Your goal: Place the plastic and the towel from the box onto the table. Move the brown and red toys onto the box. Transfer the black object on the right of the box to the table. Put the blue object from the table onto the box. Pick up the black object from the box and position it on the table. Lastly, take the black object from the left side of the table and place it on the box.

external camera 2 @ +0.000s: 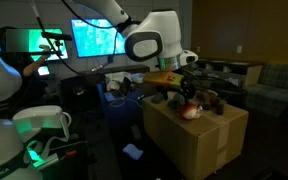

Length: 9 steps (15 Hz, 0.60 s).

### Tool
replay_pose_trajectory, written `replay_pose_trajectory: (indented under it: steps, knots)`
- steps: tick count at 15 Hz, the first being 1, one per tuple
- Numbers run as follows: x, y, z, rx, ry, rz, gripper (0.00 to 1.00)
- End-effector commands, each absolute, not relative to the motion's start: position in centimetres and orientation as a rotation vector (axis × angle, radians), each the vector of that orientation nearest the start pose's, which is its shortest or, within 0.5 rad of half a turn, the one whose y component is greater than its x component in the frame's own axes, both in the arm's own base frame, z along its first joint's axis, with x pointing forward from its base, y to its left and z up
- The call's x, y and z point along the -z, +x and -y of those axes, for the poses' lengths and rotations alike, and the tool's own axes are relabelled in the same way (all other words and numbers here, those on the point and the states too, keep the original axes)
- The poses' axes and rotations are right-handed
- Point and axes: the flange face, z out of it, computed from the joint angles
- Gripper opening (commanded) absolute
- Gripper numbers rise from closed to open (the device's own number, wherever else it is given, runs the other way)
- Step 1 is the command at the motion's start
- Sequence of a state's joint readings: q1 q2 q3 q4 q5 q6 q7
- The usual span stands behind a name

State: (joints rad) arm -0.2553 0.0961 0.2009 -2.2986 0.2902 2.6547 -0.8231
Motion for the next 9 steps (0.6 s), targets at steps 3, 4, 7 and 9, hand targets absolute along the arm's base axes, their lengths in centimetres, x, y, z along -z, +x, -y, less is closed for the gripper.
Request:
replay_pose_trajectory:
  steps: [3, 4, 7, 9]
  knots:
    - [-35.4, 56.8, -1.9, 0.574, -2.835, 1.088, 1.00]
    - [-35.2, 57.3, -3.0, 0.576, -2.824, 1.132, 1.00]
    - [-35.4, 58.4, -5.4, 0.569, -2.799, 1.214, 1.00]
    - [-34.9, 59.5, -7.1, 0.546, -2.793, 1.270, 1.00]
